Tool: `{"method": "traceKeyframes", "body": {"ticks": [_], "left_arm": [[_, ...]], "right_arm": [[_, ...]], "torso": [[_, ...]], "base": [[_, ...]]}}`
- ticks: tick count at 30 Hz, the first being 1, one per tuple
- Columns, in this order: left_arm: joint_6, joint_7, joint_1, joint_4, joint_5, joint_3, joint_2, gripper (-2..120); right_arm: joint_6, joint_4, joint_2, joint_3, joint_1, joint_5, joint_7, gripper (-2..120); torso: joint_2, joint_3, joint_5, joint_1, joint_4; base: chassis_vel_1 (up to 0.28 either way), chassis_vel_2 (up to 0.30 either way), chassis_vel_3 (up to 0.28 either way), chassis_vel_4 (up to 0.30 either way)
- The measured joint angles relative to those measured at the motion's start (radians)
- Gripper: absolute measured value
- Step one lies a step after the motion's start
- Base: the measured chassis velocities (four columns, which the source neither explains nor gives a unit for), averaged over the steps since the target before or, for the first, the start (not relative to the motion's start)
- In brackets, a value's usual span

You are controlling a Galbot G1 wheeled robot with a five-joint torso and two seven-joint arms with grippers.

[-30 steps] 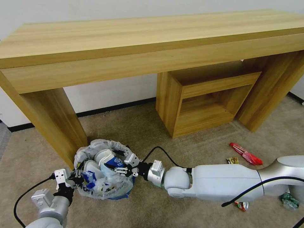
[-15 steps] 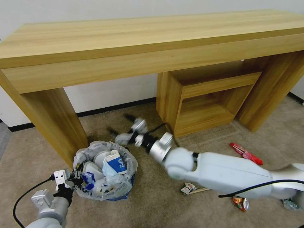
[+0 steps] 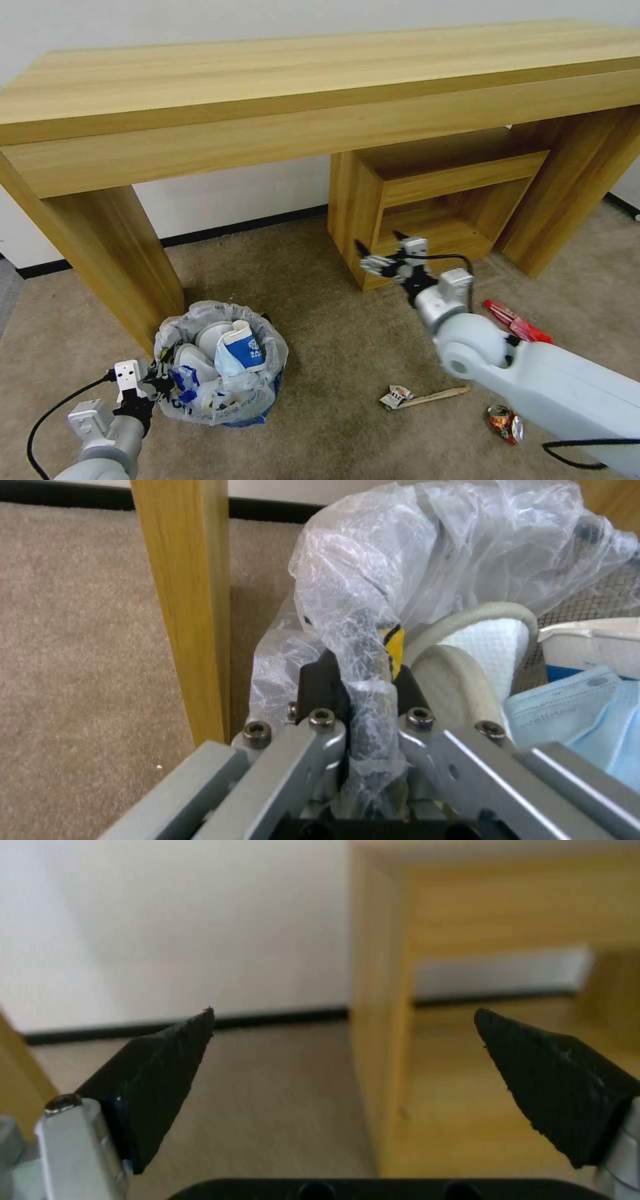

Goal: Pick up the trash bin and place the garbage on the floor into it.

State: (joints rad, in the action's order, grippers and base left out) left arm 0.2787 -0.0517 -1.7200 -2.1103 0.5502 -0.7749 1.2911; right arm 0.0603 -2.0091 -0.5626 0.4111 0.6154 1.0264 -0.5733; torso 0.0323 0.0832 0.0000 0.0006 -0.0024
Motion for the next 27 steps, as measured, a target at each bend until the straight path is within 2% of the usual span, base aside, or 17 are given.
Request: {"method": "traceKeyframes", "body": {"ticks": [10,15,16,19,27], "left_arm": [[-0.001,0.001,-0.004,0.001,-0.008,-0.002,0.017,3],[-0.003,0.001,-0.006,0.006,-0.017,-0.005,0.034,3],[-0.003,0.001,-0.006,0.006,-0.017,-0.005,0.034,3],[-0.006,0.002,-0.003,0.014,-0.020,-0.010,0.046,3],[-0.009,0.003,-0.001,0.022,-0.026,-0.014,0.063,3]], "right_arm": [[-0.043,-0.028,0.030,-0.013,0.033,0.045,-0.049,100],[-0.106,-0.080,0.047,-0.025,0.104,0.149,-0.177,100],[-0.106,-0.080,0.047,-0.025,0.104,0.149,-0.177,100],[-0.173,-0.091,0.029,-0.030,0.192,0.234,-0.335,99],[-0.215,-0.064,-0.010,-0.034,0.293,0.254,-0.410,99]], "torso": [[0.000,0.000,0.0002,0.000,-0.0001],[0.000,0.000,0.0001,0.000,0.0002],[0.000,0.000,0.0001,0.000,0.0002],[0.000,0.000,0.0002,0.000,0.0001],[0.000,0.000,0.0001,0.000,0.0001]], "base": [[0.000,0.000,0.000,0.000],[0.000,0.000,0.000,0.000],[0.000,0.000,0.000,0.000],[0.000,0.000,0.000,0.000],[0.000,0.000,0.000,0.000]]}}
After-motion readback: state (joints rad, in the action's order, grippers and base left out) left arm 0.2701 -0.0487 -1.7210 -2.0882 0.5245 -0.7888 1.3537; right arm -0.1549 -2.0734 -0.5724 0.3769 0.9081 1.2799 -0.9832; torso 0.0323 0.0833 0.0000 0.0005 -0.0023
